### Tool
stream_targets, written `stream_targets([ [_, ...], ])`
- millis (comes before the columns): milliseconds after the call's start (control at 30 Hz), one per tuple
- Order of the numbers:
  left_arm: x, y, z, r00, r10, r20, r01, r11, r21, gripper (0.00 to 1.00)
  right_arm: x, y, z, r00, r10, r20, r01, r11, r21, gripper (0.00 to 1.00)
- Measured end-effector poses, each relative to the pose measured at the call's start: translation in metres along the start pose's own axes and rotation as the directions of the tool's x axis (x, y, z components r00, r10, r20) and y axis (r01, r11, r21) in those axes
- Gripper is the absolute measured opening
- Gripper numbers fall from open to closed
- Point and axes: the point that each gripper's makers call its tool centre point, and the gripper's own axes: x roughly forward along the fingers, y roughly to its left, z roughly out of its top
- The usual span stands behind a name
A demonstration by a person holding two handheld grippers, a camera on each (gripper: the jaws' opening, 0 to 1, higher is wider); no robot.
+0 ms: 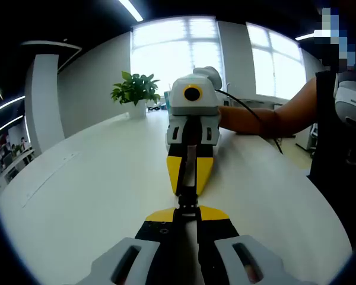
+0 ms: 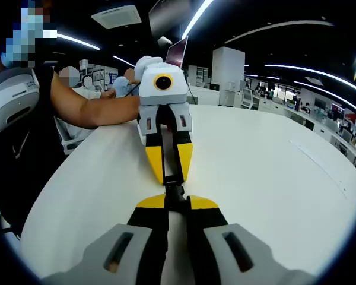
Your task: Snap the two parts of the plastic buckle together until the buckle closes and remains connected.
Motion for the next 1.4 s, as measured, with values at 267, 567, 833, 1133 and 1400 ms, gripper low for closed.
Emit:
stream_targets([
  [267, 0.001, 0.0, -0.001, 1.0, 0.009, -0.006, -0.009, 1.0, 0.006, 0.08, 0.0, -0.001, 0.0, 1.0, 0.001, 0.001, -0.001, 1.0, 0.001, 0.08],
  [567, 0.002, 0.0, -0.001, 1.0, 0.01, -0.011, -0.01, 1.0, 0.012, 0.08, 0.001, -0.001, 0.0, 1.0, 0.0, -0.006, 0.0, 1.0, -0.006, 0.08],
  [833, 0.002, -0.002, -0.001, 1.0, 0.009, -0.012, -0.009, 1.0, 0.016, 0.07, 0.002, -0.001, 0.0, 1.0, 0.001, -0.008, -0.001, 1.0, -0.016, 0.08],
  [1133, 0.013, -0.011, 0.001, 1.0, -0.008, -0.015, 0.008, 1.0, 0.024, 0.08, 0.004, 0.006, 0.004, 1.0, 0.021, 0.008, -0.021, 1.0, -0.024, 0.08],
  [1400, 0.017, -0.01, 0.004, 1.0, -0.003, -0.011, 0.003, 1.0, 0.025, 0.08, 0.002, 0.007, 0.003, 1.0, 0.013, 0.008, -0.013, 1.0, -0.018, 0.08],
])
